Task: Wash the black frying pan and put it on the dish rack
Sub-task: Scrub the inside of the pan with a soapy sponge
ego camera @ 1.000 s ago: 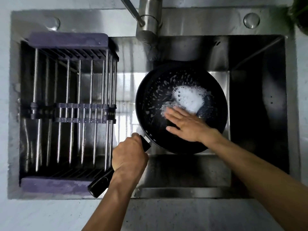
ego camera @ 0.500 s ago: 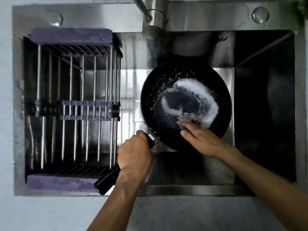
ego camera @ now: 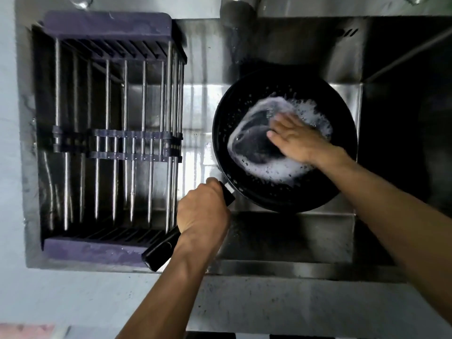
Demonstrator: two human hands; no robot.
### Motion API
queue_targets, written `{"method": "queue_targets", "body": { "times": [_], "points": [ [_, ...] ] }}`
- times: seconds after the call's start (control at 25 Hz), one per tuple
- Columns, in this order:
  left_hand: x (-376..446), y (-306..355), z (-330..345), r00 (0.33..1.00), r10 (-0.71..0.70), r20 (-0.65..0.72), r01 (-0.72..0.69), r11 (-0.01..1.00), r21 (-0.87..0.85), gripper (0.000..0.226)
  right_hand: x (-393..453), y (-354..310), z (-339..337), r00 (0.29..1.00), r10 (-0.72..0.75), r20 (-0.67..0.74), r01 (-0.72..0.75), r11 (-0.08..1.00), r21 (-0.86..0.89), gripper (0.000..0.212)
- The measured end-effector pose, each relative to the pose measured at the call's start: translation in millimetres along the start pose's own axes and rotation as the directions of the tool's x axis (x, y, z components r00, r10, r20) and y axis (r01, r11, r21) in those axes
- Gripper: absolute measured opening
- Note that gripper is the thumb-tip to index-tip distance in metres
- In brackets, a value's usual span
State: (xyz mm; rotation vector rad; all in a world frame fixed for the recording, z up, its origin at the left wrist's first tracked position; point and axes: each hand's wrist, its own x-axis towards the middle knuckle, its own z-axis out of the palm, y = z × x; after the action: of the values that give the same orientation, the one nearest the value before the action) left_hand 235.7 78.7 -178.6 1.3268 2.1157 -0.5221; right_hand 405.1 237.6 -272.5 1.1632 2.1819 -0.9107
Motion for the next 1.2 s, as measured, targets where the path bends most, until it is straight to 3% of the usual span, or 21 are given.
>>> {"method": "queue_targets", "body": {
  "times": [0.08, 0.16, 0.2, 0.28, 0.32, 0.4, 0.48, 0.52, 0.56, 0.6, 0.72, 0.76, 0.8, 0.88, 0.92, 1.0, 1.04, 1.12, 1.2],
  "points": [
    [1, 0, 0, 1.0, 0.001, -0.016, -0.001, 1.0, 0.006, 0.031, -35, 19, 14, 0.992, 0.089, 0.086, -0.087, 0.996, -0.021, 0.068],
    [0, 1, 2, 1.0, 0.007, -0.01, -0.007, 1.0, 0.022, 0.03, -59, -23, 43, 0.986, -0.07, 0.153, 0.058, 0.995, 0.081, 0.063],
    [0, 1, 2, 1.0, 0.011, -0.008, -0.01, 1.0, 0.024, 0.03, -46, -39, 43, 0.978, -0.181, 0.107, 0.155, 0.963, 0.221, 0.061],
    [1, 1, 1, 1.0, 0.011, -0.009, -0.01, 1.0, 0.005, 0.03, -13, -32, 18, 0.996, -0.077, 0.033, 0.061, 0.932, 0.357, 0.057],
    [1, 1, 1, 1.0, 0.002, -0.009, -0.002, 1.0, -0.005, 0.03, -10, -14, 7, 0.999, 0.034, -0.009, -0.029, 0.941, 0.337, 0.057],
    [0, 1, 0, 1.0, 0.0, -0.017, 0.0, 1.0, -0.003, 0.029, -44, 8, 18, 0.994, 0.105, -0.041, -0.088, 0.951, 0.298, 0.058],
    [0, 1, 0, 1.0, -0.004, -0.015, 0.004, 1.0, 0.009, 0.028, -65, -32, 50, 0.999, -0.038, -0.013, 0.04, 0.956, 0.29, 0.051],
    [0, 1, 1, 1.0, -0.005, -0.009, 0.005, 1.0, 0.009, 0.027, -49, -53, 56, 0.988, -0.145, -0.058, 0.157, 0.915, 0.371, 0.052],
    [1, 0, 2, 1.0, 0.002, -0.012, -0.002, 1.0, 0.007, 0.026, -26, -62, 46, 0.988, -0.149, -0.045, 0.153, 0.87, 0.468, 0.055],
    [1, 1, 2, 1.0, 0.01, -0.016, -0.01, 1.0, 0.0, 0.026, -4, -56, 30, 0.996, -0.071, -0.052, 0.087, 0.86, 0.502, 0.058],
    [-1, 0, 0, 1.0, 0.015, -0.018, -0.016, 1.0, -0.024, 0.026, -11, 4, 24, 0.99, 0.137, -0.042, -0.113, 0.925, 0.363, 0.064],
    [-2, -1, -2, 1.0, 0.008, -0.019, -0.009, 1.0, -0.029, 0.026, -29, 1, 40, 0.992, 0.128, 0.017, -0.127, 0.937, 0.326, 0.065],
    [-2, -1, -3, 1.0, 0.007, -0.014, -0.007, 1.0, -0.026, 0.026, -44, -22, 56, 0.999, 0.028, 0.044, -0.041, 0.943, 0.33, 0.064],
    [-2, 1, -2, 1.0, 0.017, -0.011, -0.018, 1.0, -0.018, 0.026, -24, -58, 53, 0.985, -0.17, -0.001, 0.139, 0.802, 0.581, 0.057],
    [-2, 1, -2, 1.0, 0.018, -0.011, -0.018, 1.0, -0.014, 0.026, -7, -55, 36, 0.991, -0.123, -0.049, 0.124, 0.737, 0.664, 0.055],
    [-3, 3, -3, 1.0, 0.02, -0.004, -0.02, 1.0, -0.009, 0.025, 3, -15, 4, 0.973, 0.205, -0.111, -0.087, 0.762, 0.642, 0.055],
    [-4, 2, -4, 1.0, 0.013, -0.001, -0.013, 1.0, -0.006, 0.025, -15, 0, 13, 0.949, 0.292, -0.118, -0.168, 0.785, 0.596, 0.056],
    [-3, 0, -6, 1.0, 0.002, -0.004, -0.002, 1.0, -0.011, 0.024, -48, -18, 41, 0.982, 0.187, -0.015, -0.159, 0.869, 0.468, 0.056],
    [-3, 2, -3, 1.0, 0.009, 0.001, -0.009, 1.0, -0.013, 0.024, -37, -59, 45, 0.998, -0.045, -0.038, 0.058, 0.867, 0.494, 0.055]
  ]
}}
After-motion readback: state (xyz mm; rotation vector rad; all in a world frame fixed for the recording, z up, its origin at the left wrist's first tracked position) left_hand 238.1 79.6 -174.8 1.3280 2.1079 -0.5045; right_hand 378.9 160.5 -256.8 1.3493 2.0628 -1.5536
